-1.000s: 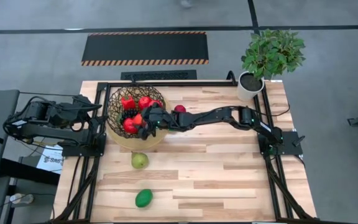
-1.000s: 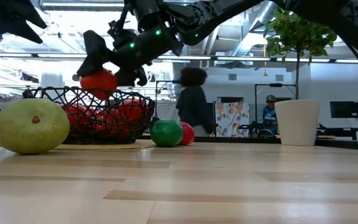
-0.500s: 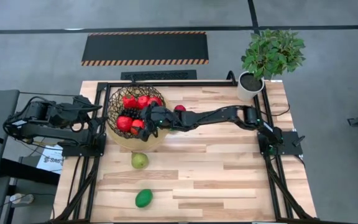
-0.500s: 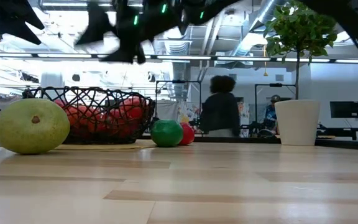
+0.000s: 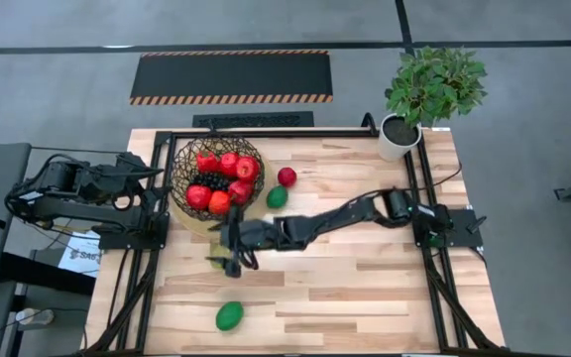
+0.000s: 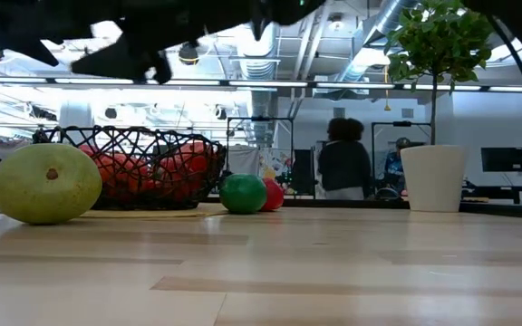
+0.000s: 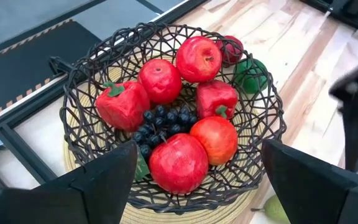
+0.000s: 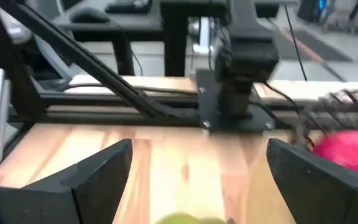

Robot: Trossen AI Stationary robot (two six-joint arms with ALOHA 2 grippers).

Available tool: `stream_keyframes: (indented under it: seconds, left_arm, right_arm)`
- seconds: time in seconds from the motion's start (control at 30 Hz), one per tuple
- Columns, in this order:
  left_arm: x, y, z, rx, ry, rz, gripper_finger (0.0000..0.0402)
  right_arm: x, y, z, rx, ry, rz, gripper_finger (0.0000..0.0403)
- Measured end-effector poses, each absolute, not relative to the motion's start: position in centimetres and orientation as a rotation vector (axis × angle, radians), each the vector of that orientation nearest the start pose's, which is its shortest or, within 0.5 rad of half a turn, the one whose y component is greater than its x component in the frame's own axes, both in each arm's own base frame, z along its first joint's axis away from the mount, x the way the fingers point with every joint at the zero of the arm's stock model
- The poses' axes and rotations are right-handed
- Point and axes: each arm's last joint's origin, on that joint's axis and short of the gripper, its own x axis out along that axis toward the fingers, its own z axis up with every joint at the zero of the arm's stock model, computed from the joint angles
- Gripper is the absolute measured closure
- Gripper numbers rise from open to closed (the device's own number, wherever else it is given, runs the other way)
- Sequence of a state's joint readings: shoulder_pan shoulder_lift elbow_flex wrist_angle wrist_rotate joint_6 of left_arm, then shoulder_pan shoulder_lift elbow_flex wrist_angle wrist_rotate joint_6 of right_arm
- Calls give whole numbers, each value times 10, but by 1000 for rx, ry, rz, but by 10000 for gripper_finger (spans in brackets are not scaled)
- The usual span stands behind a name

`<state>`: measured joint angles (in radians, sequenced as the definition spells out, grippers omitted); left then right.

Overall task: Build produce basket
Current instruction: Put the green pear into the black wire basket

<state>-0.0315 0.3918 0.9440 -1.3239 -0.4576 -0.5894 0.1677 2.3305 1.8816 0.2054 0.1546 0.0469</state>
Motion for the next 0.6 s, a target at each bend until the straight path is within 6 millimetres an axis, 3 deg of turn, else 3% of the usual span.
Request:
stream_keyframes:
  seconds: [0.3,0.6]
  left_arm:
    - [20,12,317,-425,607,629,72]
    - [19,12,316,-444,614,642,72]
  right_arm:
    - [547,95,164,28,276,74,15]
    - [549,97,139,66,328,64,19]
